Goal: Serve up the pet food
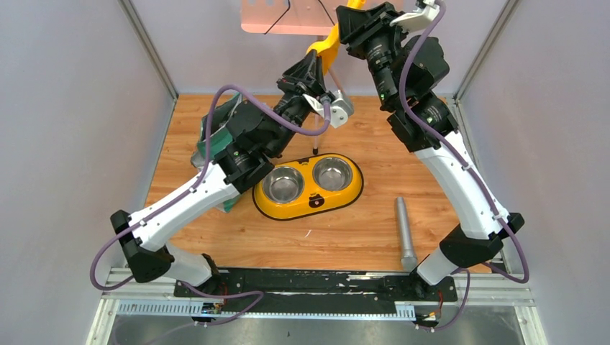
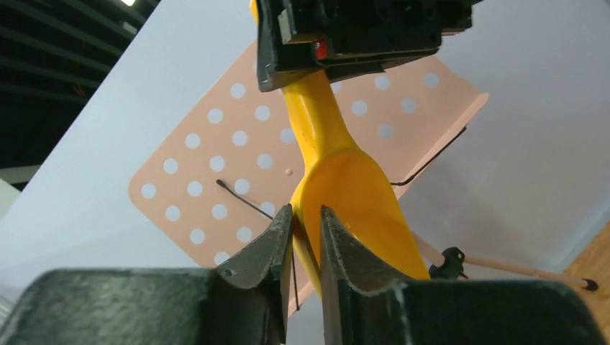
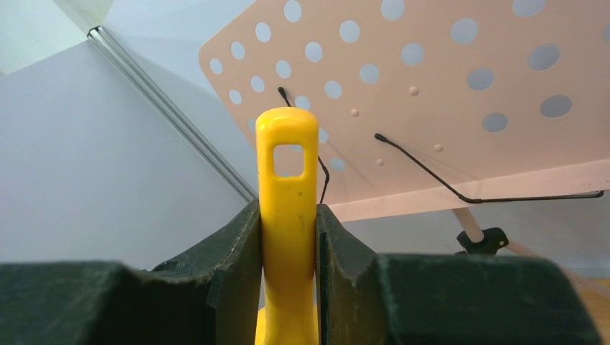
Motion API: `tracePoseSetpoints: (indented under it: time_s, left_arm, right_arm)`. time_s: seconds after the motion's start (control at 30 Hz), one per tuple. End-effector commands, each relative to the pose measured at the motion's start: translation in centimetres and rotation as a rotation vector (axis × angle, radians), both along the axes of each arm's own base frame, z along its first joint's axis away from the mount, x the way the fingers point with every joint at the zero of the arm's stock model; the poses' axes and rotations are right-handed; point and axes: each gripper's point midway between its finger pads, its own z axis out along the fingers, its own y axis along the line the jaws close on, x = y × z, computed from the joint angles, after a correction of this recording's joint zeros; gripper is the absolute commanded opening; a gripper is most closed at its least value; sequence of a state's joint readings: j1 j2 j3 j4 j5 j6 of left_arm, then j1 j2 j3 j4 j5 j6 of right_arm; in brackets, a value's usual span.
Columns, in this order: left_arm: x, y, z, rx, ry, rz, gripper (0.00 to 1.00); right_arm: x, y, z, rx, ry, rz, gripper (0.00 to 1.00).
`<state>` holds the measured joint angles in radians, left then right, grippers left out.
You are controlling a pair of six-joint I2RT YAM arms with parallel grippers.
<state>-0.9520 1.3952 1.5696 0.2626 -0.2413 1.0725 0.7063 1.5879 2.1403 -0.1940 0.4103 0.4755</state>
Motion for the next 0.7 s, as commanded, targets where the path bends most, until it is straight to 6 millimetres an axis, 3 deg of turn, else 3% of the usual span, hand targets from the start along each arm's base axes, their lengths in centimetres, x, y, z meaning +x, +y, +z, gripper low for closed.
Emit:
tracePoseSetpoints:
  time_s: [0.0, 0.07, 0.17, 0.33, 0.43, 0.57, 0.67]
  left_arm:
    - [1.4, 1.6, 2.1, -0.044, -0.077, 0.12, 0.2]
    - [2.5, 1.9, 2.2, -0.041, -0.09, 0.18, 0.17]
    - [3.4, 2.2, 2.5, -0.027, -0.132, 0.233, 0.0]
    - [3.8, 2.4, 2.2, -0.034, -0.103, 0.237, 0.0]
    - [3.8, 2.5, 1.7, -0.03, -0.087, 0.235, 0.0]
    - [3.9, 2.7, 1.2, -0.017, -0.094, 0.247, 0.0]
    - [4.2, 2.5, 1.2, 0.011, -0.147, 0.289, 0.26]
  right_arm:
    - [-2.7, 0.6, 2.4, 0.122, -0.003, 0.131, 0.0]
    - [-3.0, 0.9, 2.1, 0.129, 0.013, 0.154, 0.0]
    - [-3.2, 1.4, 1.4, 0.121, 0.034, 0.178, 0.0]
    - [-2.8, 2.0, -0.5, 0.022, 0.037, 0.174, 0.04]
    - [-2.3, 2.0, -2.2, -0.013, 0.061, 0.16, 0.0]
    - [-2.7, 2.4, -2.0, 0.026, 0.074, 0.204, 0.0]
    - [-3.1, 3.0, -1.3, 0.062, 0.074, 0.248, 0.0]
